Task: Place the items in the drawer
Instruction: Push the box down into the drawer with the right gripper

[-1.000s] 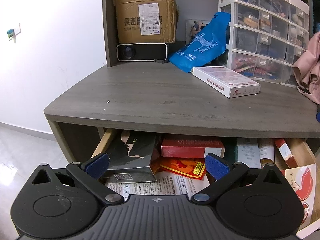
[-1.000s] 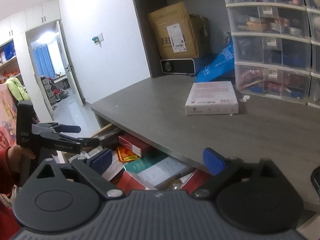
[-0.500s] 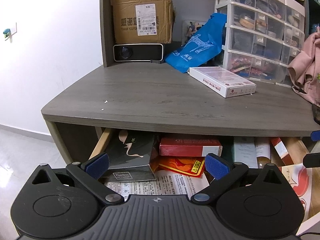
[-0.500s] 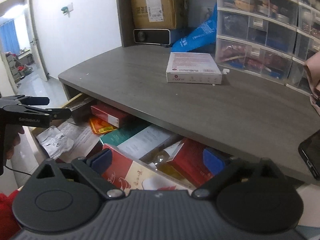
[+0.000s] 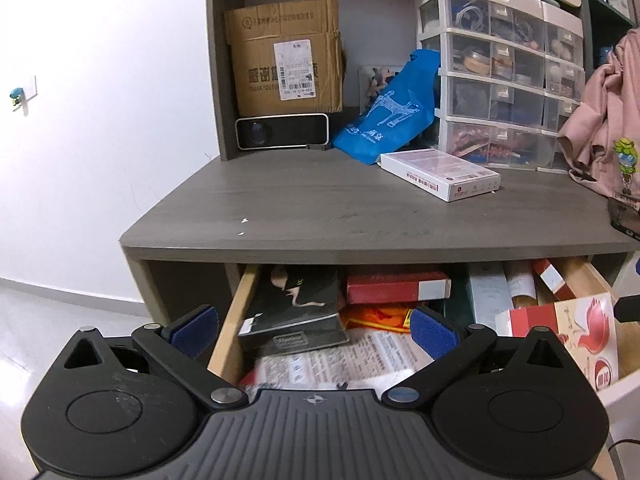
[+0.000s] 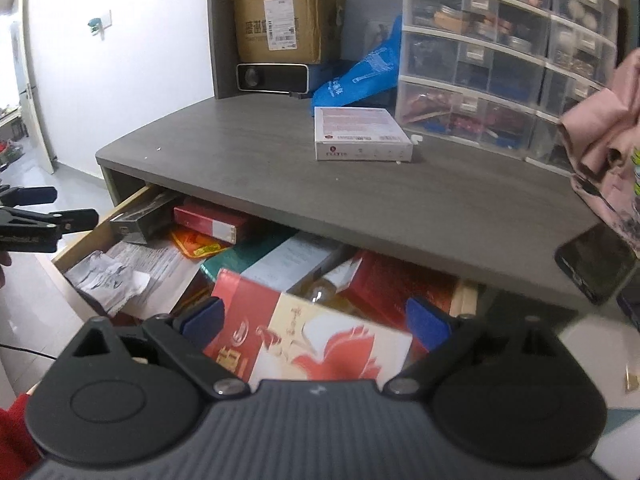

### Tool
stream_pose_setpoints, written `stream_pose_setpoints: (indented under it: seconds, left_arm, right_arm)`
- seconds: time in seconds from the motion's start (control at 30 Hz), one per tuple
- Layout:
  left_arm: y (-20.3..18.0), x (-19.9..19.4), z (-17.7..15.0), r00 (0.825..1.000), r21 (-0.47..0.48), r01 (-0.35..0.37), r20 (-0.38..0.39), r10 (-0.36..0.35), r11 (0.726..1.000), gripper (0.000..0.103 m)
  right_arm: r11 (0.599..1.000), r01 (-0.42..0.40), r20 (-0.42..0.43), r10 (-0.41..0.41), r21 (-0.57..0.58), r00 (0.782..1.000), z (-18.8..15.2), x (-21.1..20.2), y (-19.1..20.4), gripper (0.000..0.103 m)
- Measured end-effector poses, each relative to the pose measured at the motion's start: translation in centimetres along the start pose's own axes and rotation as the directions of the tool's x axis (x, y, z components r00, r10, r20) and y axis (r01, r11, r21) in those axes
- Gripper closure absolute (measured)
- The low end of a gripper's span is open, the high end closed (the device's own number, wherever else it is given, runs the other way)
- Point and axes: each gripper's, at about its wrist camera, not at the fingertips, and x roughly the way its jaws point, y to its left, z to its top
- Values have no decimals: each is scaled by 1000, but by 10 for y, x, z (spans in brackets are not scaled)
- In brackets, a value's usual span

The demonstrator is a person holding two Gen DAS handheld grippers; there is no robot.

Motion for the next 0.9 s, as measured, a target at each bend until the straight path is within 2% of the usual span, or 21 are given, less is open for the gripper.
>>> stream_pose_setpoints:
  seconds: [0.43, 0.8, 0.9]
  left_arm:
    - [13, -35, -32, 999, 22, 35, 14, -35, 999, 0]
    - [14, -42, -69, 998, 31, 55, -29, -54, 998, 0]
    - [13, -41, -78, 998, 33, 58, -42, -56, 998, 0]
  right_arm:
    - [994, 92, 4, -93, 59, 996, -40, -28, 28, 5]
    - [978, 166, -13, -166, 125, 986, -71, -32, 46, 5]
    - [967, 208, -24, -206, 145, 978, -87, -32, 53, 5]
